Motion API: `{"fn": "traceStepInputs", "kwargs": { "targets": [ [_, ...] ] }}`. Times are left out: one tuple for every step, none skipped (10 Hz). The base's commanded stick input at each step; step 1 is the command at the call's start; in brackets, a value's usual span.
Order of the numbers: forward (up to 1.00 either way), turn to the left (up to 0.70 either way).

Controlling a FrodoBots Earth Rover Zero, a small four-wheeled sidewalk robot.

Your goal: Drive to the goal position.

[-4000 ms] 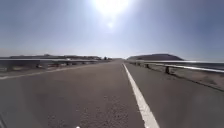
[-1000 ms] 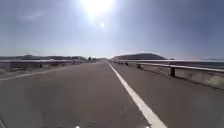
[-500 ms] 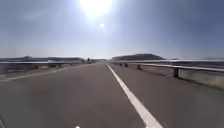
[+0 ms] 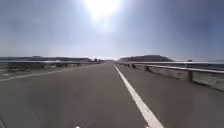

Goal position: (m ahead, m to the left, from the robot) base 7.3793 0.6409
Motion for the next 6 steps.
{"fn": "traceStepInputs", "kwargs": {
  "targets": [
    [0.7,0.0],
    [0.7,0.0],
    [0.7,0.0],
    [0.7,0.0],
    [0.7,0.0],
    [0.7,0.0]
  ]
}}
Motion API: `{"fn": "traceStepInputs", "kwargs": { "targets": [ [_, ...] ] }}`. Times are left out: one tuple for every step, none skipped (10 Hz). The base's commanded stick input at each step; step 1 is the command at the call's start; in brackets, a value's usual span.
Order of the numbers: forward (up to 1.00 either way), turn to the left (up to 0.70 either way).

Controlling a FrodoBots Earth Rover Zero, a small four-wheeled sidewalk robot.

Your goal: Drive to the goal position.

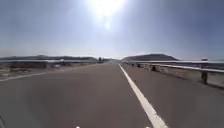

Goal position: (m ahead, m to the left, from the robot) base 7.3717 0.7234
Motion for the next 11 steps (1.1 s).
{"fn": "traceStepInputs", "kwargs": {
  "targets": [
    [0.7,0.0],
    [0.7,0.0],
    [0.7,0.0],
    [0.7,0.0],
    [0.7,0.0],
    [0.7,0.0],
    [0.7,0.0],
    [0.7,0.0],
    [0.7,0.0],
    [0.7,0.0],
    [0.7,0.0]
  ]
}}
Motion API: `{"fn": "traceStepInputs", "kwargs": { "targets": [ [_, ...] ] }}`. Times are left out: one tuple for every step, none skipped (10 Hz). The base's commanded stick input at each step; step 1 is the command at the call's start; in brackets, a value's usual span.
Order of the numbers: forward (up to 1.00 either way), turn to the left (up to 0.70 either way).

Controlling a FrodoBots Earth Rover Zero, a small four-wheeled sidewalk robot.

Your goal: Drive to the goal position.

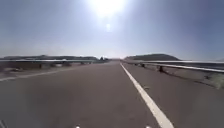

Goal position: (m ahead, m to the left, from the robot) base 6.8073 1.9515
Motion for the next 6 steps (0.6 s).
{"fn": "traceStepInputs", "kwargs": {
  "targets": [
    [0.7,0.0],
    [0.7,0.0],
    [0.7,0.0],
    [0.7,0.0],
    [0.7,0.0],
    [0.7,0.0]
  ]
}}
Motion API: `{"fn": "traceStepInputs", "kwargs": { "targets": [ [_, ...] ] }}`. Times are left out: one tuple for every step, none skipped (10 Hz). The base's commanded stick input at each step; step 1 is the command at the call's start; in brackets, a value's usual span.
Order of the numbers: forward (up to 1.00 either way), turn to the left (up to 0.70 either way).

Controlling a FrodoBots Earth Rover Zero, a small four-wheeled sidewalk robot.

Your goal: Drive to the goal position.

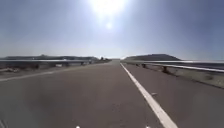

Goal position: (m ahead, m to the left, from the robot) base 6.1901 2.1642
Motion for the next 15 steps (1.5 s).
{"fn": "traceStepInputs", "kwargs": {
  "targets": [
    [0.7,-0.35],
    [0.7,-0.33],
    [0.7,-0.19],
    [0.7,-0.05],
    [0.7,0.0],
    [0.7,0.0],
    [0.7,0.0],
    [0.7,0.0],
    [0.7,0.0],
    [0.7,0.0],
    [0.7,0.0],
    [0.7,0.0],
    [0.7,0.0],
    [0.7,0.0],
    [0.7,0.0]
  ]
}}
